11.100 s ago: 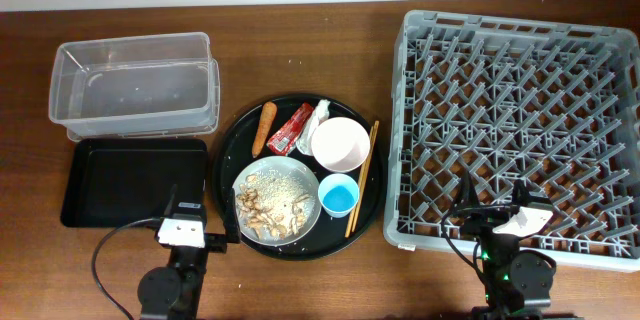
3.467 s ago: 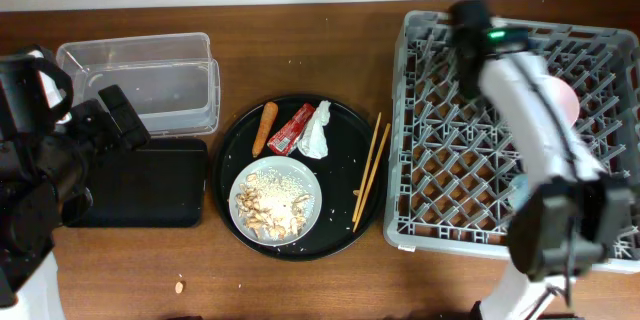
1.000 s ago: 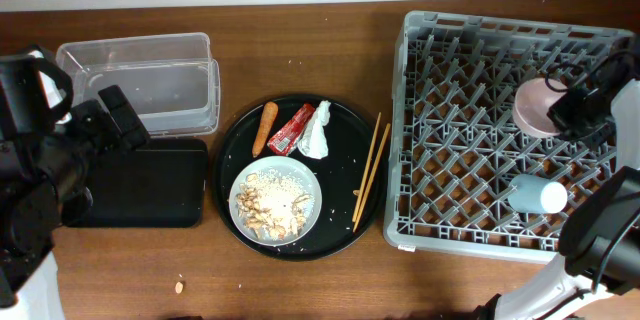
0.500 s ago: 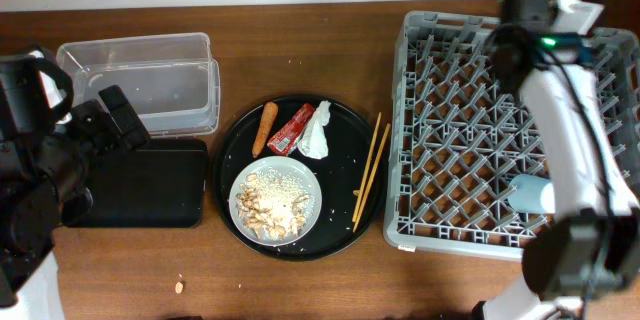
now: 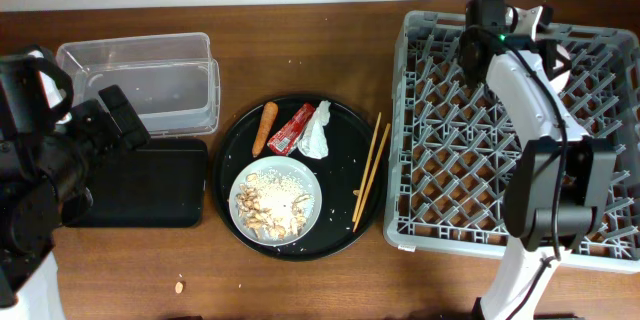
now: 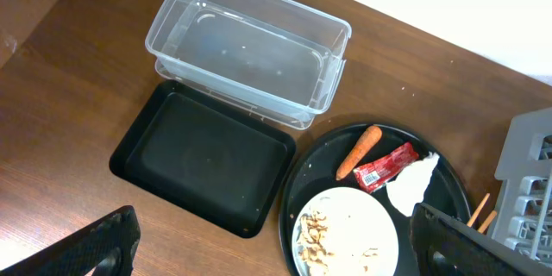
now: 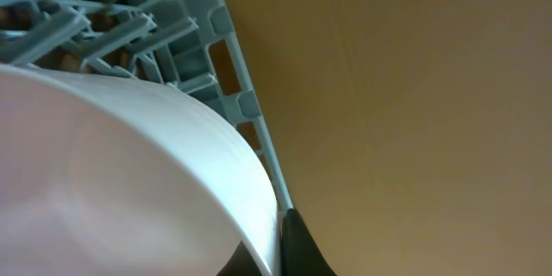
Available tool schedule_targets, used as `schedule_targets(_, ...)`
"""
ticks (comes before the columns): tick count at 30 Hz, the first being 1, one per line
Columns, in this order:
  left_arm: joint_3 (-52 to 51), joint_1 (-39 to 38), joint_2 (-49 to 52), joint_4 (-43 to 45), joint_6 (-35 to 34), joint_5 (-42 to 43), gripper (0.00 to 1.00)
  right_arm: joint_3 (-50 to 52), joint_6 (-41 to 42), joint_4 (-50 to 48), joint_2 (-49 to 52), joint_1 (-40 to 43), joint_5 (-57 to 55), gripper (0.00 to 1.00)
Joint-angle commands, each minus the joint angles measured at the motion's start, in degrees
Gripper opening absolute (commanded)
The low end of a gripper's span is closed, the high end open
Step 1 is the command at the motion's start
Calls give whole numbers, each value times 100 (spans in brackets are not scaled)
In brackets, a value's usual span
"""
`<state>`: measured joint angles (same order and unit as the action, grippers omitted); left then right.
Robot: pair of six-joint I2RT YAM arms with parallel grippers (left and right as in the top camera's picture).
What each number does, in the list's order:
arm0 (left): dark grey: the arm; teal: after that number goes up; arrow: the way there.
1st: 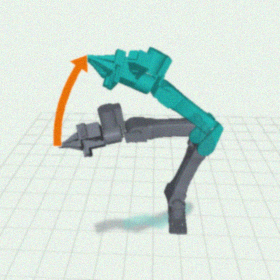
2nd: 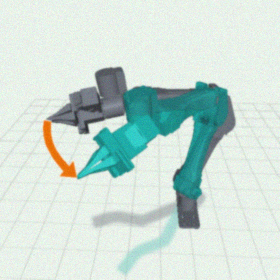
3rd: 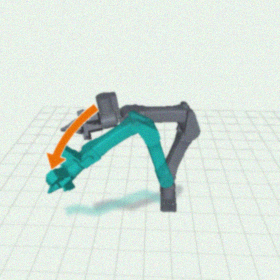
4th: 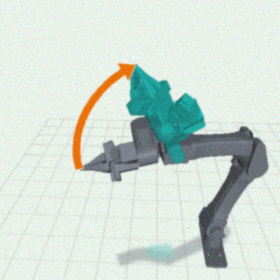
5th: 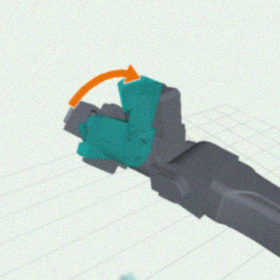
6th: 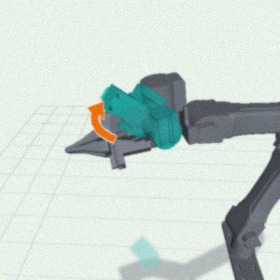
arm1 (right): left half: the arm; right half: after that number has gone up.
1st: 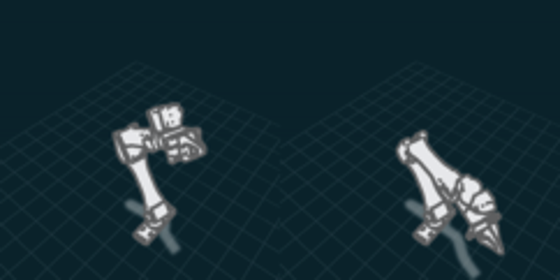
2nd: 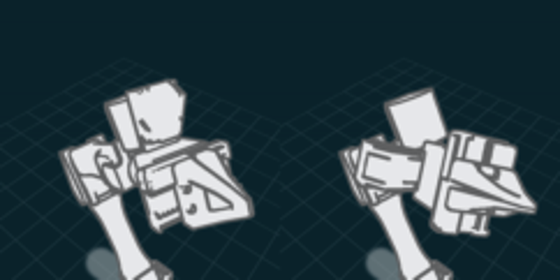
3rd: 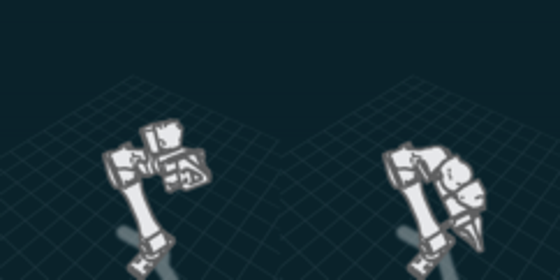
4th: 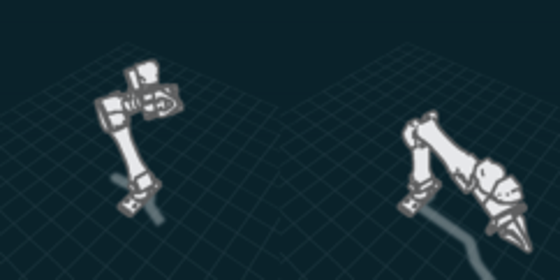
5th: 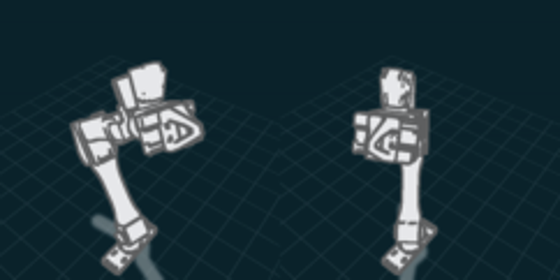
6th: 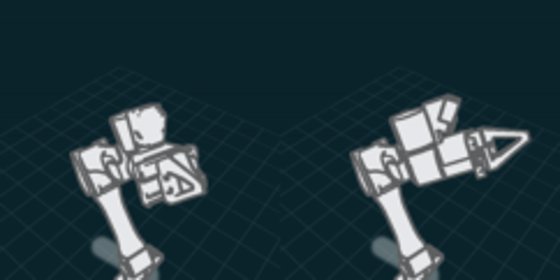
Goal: Sort waste into correct bins and load items into the dishwasher rack
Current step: 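Reach the right gripper to the chopsticks and grasp one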
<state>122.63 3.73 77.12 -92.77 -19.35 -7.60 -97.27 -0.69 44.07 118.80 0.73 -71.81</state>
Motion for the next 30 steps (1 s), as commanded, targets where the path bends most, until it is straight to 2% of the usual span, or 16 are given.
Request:
schedule_targets(1, 31, 20, -17, 9, -57, -83, 99, 24, -61, -35, 164, 81, -197, 4)
schedule_targets(5, 31, 20, -17, 9, -57, -83, 99, 24, -59, 26, 258, -2, -44, 4)
schedule_targets(8, 31, 20, -17, 9, -57, -83, 99, 24, -42, 160, 260, -271, -37, 11)
schedule_targets(10, 31, 20, -17, 9, -57, -81, 99, 24, -35, 555, 260, -538, 68, 35)
schedule_targets(11, 31, 20, -17, 9, -57, -83, 99, 24, -35, 787, 260, -675, 66, 59)
schedule_targets(12, 31, 20, -17, 9, -57, -83, 99, 24, 17, 977, 251, -793, 66, 74)
schedule_targets(14, 31, 20, -17, 9, -57, -83, 99, 17, 330, 1384, 166, -964, 286, 93)
schedule_targets(16, 31, 20, -17, 9, -57, -81, 99, -15, 380, 1735, -68, -1084, 1255, 94)
schedule_targets(17, 31, 20, -17, 9, -57, -81, 99, -170, 739, 2090, -232, -1097, 1858, 93)
schedule_targets(20, 31, 20, -17, 9, -57, -83, 99, -1178, 868, 3139, -726, -1097, 4378, 90)
schedule_targets(22, 31, 20, -17, 9, -57, -83, 99, -1757, 708, 3447, -911, -1097, 6419, 89)
schedule_targets(23, 31, 20, -17, 9, -57, -83, 100, -1934, 470, 3521, -994, -1097, 7814, 86)
schedule_targets(24, 31, 20, -17, 9, -57, -83, 99, -1954, 411, 3534, -1049, -1102, 9189, 73)
schedule_targets(27, 31, 20, -17, 9, -57, -83, 99, -1729, 422, 3639, -951, -1482, 9816, 43)
schedule_targets(28, 31, 20, -17, 9, -57, -83, 99, -1491, 603, 3628, -916, -1779, 9661, 42)
schedule_targets(30, 31, 20, -17, 9, -57, -83, 99, -822, 1860, 3257, -887, -2350, 8293, 43)
